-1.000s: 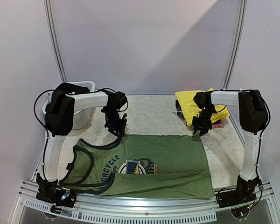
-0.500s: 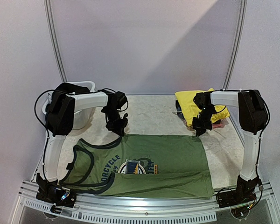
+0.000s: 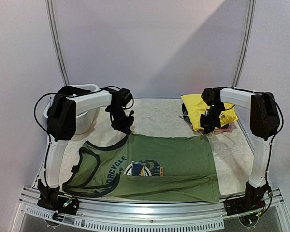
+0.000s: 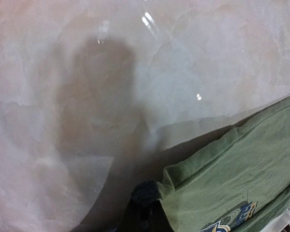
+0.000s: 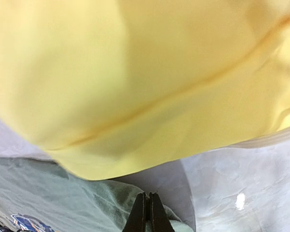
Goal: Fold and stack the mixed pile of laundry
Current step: Pick up the 1/3-folded tank top from the center of the board.
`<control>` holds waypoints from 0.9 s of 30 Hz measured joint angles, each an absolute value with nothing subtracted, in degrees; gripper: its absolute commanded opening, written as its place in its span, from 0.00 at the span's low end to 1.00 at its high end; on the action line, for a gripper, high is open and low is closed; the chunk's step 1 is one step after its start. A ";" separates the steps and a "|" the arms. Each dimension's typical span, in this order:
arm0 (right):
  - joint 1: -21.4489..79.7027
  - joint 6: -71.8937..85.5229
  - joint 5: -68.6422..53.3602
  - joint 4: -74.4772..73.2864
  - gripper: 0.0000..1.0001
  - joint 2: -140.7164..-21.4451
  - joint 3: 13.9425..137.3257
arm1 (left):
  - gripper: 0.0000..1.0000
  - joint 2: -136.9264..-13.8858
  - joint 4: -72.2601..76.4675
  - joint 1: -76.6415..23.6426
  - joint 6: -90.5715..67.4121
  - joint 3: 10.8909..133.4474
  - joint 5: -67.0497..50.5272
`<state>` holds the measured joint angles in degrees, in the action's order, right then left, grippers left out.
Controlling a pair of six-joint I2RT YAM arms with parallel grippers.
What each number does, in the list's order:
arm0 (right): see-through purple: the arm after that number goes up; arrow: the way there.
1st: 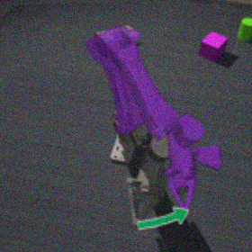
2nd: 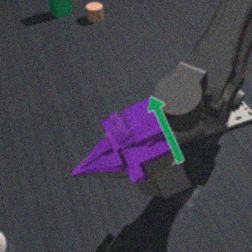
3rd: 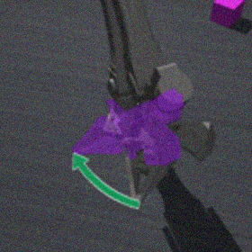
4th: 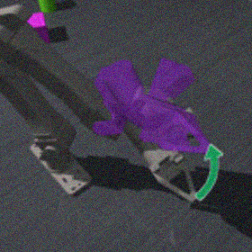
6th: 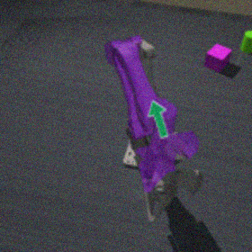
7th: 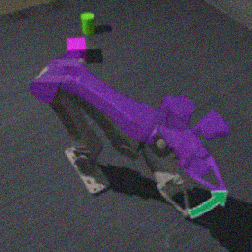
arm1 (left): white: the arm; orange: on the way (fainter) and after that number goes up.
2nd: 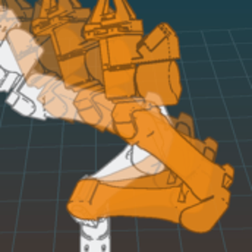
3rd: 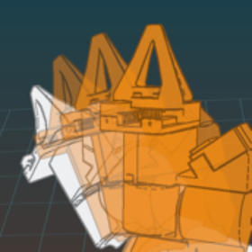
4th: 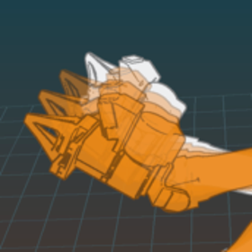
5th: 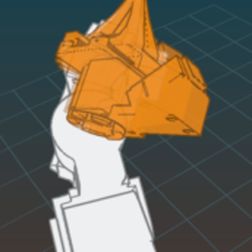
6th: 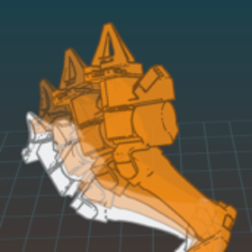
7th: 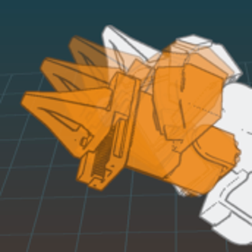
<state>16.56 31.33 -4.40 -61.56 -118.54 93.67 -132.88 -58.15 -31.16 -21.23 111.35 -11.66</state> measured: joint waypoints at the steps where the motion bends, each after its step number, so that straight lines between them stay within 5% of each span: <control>1: 16.56 31.18 -4.29 -61.73 0.00 -118.54 94.45 | 0.00 -132.88 -58.24 -31.16 -21.21 112.55 -11.51; 5: 16.51 30.44 -3.20 -62.57 0.00 -118.56 97.78 | 0.02 -132.88 -58.22 -31.11 -21.15 115.31 -11.22; 6: 16.43 30.28 -2.90 -62.76 0.00 -118.58 98.37 | 0.09 -132.88 -58.17 -31.11 -21.08 115.61 -11.09; 8: 16.29 29.74 -2.26 -62.98 0.00 -118.56 98.94 | 0.40 -132.88 -58.22 -31.09 -21.08 115.68 -10.92; 11: 16.03 29.21 -2.00 -63.24 0.00 -118.56 98.80 | 0.53 -132.88 -58.19 -31.07 -20.51 115.33 -10.59; 21: 15.68 28.80 -2.15 -62.98 0.00 -118.56 96.27 | 0.35 -137.80 -58.50 -30.96 -20.45 121.47 -9.52; 27: 15.68 28.32 -0.49 -63.83 0.00 -118.56 96.27 | 0.37 -143.44 -60.42 -30.52 -19.66 126.54 -8.29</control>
